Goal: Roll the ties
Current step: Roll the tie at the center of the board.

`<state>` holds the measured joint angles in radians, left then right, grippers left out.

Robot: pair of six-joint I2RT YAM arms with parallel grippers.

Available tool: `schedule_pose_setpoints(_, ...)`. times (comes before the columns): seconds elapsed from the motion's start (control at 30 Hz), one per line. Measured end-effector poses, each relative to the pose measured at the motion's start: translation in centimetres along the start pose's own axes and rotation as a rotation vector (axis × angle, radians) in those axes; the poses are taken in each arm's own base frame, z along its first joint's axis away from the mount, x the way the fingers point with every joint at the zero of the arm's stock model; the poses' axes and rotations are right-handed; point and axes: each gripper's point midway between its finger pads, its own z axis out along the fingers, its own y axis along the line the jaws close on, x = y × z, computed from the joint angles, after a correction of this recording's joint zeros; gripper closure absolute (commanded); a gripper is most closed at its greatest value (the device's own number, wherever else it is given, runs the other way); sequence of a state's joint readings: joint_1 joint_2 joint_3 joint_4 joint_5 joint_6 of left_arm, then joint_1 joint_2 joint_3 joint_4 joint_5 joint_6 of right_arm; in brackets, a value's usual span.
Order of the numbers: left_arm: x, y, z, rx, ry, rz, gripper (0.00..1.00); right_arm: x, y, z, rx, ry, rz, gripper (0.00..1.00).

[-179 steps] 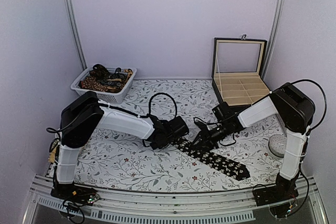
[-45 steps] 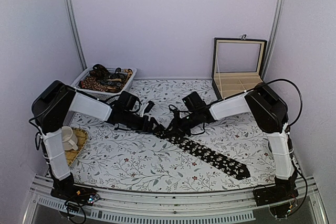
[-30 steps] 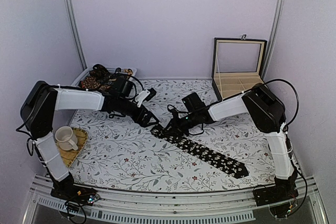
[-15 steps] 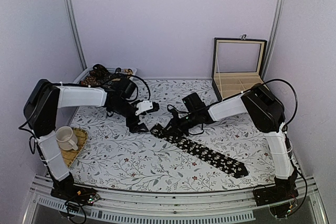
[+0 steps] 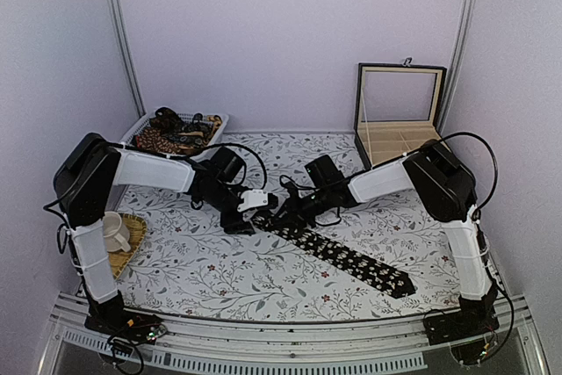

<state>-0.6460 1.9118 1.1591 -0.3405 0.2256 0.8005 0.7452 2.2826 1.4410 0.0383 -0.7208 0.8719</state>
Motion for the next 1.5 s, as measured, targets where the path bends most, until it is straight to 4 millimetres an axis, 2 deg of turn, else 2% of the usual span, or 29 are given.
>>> schedule_pose_setpoints(0.13, 0.1, 0.1, 0.6, -0.011, 0.011, 0.004, 0.44, 0.0, 0.0, 0.0, 0.0, 0.0, 0.0, 0.84)
schedule_pose_setpoints(0.23, 0.3, 0.2, 0.8, -0.021, 0.02, -0.003, 0.6, 0.0, 0.0, 0.0, 0.0, 0.0, 0.0, 0.83)
schedule_pose_setpoints(0.33, 0.3, 0.5, 1.1, -0.034, 0.028, -0.007, 0.69, 0.0, 0.0, 0.0, 0.0, 0.0, 0.0, 0.82)
schedule_pose_setpoints(0.5, 0.1, 1.1, 1.5, -0.054, 0.027, -0.021, 0.77, 0.0, 0.1, 0.0, -0.006, 0.002, -0.002, 0.77)
schedule_pose_setpoints(0.63, 0.0, 1.3, 1.6, -0.069, 0.026, -0.044, 0.83, 0.0, 0.3, 0.0, -0.012, 0.004, -0.005, 0.77)
schedule_pose_setpoints(0.77, -0.2, 1.4, 1.8, -0.078, 0.023, -0.066, 0.83, 0.0, 0.3, 0.0, -0.014, 0.004, -0.005, 0.77)
schedule_pose_setpoints(0.83, -0.2, 1.5, 1.8, -0.08, 0.021, -0.075, 0.81, 0.0, 0.2, -0.1, -0.014, 0.004, -0.004, 0.79)
schedule_pose_setpoints(0.9, -0.2, 1.4, 1.8, -0.078, 0.022, -0.085, 0.74, -0.2, 0.1, -0.2, -0.013, 0.001, -0.001, 0.82)
schedule_pose_setpoints(1.07, -0.6, 0.6, 1.7, -0.033, 0.012, -0.104, 0.42, -0.4, -0.2, -0.3, -0.015, 0.002, 0.007, 0.85)
schedule_pose_setpoints(1.17, -0.5, -0.1, 1.2, -0.02, 0.021, -0.103, 0.3, -0.4, -0.3, -0.3, -0.018, 0.005, 0.01, 0.86)
schedule_pose_setpoints(1.27, -0.4, -0.3, 0.7, -0.017, 0.029, -0.115, 0.25, -0.4, -0.4, -0.3, -0.022, 0.009, 0.012, 0.86)
schedule_pose_setpoints(1.4, -0.5, -0.2, -0.1, 0.031, -0.011, -0.164, 0.23, -0.4, -0.4, -0.3, -0.028, 0.012, 0.011, 0.86)
schedule_pose_setpoints(1.5, -1.1, 1.1, -1.4, 0.075, -0.073, -0.252, 0.22, -0.4, -0.4, -0.3, -0.028, 0.013, 0.011, 0.86)
